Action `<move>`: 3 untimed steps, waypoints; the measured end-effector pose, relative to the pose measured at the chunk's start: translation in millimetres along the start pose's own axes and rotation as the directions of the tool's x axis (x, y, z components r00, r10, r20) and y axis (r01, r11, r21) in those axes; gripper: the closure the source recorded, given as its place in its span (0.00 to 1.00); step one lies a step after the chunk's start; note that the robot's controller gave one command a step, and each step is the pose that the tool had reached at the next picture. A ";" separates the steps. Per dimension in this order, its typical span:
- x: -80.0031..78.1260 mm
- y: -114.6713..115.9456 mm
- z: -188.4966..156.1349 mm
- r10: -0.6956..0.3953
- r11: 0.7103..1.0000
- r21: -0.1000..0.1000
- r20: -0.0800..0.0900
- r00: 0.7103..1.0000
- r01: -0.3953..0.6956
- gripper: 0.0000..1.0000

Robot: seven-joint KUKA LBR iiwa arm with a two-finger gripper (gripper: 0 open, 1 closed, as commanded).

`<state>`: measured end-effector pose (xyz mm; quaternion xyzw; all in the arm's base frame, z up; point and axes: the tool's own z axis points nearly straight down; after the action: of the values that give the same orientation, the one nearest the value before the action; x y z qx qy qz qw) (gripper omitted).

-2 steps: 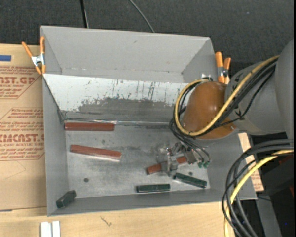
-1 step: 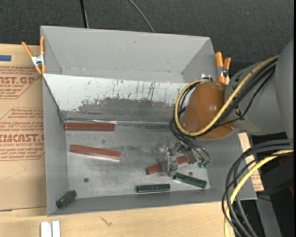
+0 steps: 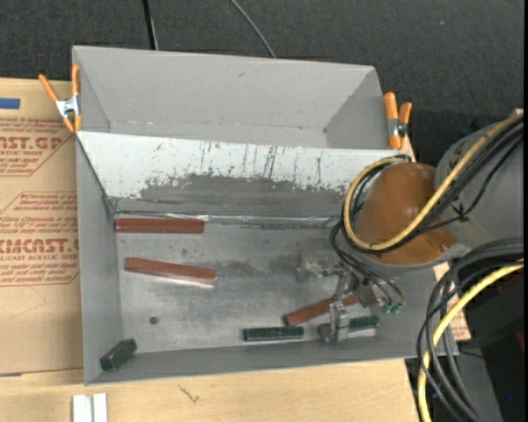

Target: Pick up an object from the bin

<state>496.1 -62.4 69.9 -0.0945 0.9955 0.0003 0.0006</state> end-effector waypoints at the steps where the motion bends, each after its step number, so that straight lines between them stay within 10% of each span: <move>1: 0.2 -0.1 -1.8 -0.001 1.000 0.000 -0.004 1.000 0.001 1.00; 2: 0.2 -0.1 -1.9 -0.001 1.000 0.000 -0.004 1.000 0.001 1.00; 3: 11.2 -4.6 -122.5 0.015 1.000 0.001 0.000 1.000 -0.015 1.00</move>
Offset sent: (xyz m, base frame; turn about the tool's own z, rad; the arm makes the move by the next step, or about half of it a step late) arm 0.0000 0.0000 0.0000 0.0000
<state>485.8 -69.1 192.4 -0.0868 0.9962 0.0000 0.0005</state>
